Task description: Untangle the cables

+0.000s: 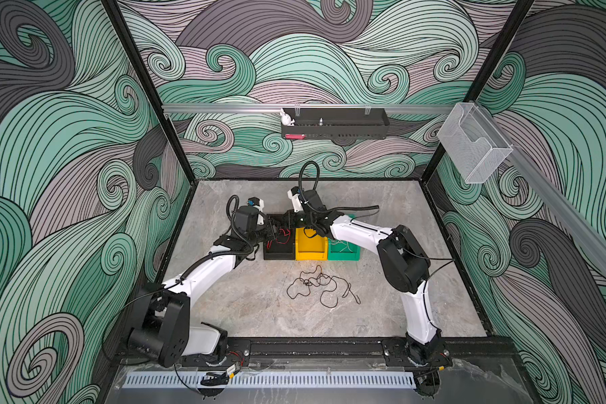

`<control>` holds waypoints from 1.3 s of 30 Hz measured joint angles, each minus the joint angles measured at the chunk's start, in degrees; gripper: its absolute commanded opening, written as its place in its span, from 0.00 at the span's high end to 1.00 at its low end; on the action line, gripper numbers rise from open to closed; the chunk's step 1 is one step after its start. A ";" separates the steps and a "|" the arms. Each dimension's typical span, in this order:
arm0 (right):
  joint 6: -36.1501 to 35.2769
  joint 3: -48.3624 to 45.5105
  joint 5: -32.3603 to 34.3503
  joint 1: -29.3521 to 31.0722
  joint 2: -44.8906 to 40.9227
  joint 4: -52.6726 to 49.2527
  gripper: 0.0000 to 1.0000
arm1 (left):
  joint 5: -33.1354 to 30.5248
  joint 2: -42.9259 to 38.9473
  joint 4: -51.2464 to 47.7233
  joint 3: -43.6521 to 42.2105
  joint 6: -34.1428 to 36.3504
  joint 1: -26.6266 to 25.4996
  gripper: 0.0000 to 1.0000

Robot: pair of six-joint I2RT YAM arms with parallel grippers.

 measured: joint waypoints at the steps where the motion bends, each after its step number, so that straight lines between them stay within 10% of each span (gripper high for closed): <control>1: 0.00 0.24 0.22 0.42 0.70 -0.04 1.00 | -0.48 -0.61 -0.37 -0.46 -0.15 0.13 0.57; 24: -1.97 11.10 11.43 4.94 9.49 -13.86 1.00 | -1.95 -1.75 -1.14 -5.20 -5.09 3.50 0.61; 39: -4.94 11.52 13.49 5.64 5.31 -20.65 0.73 | -1.70 -2.10 -0.92 -5.42 -5.20 3.69 0.61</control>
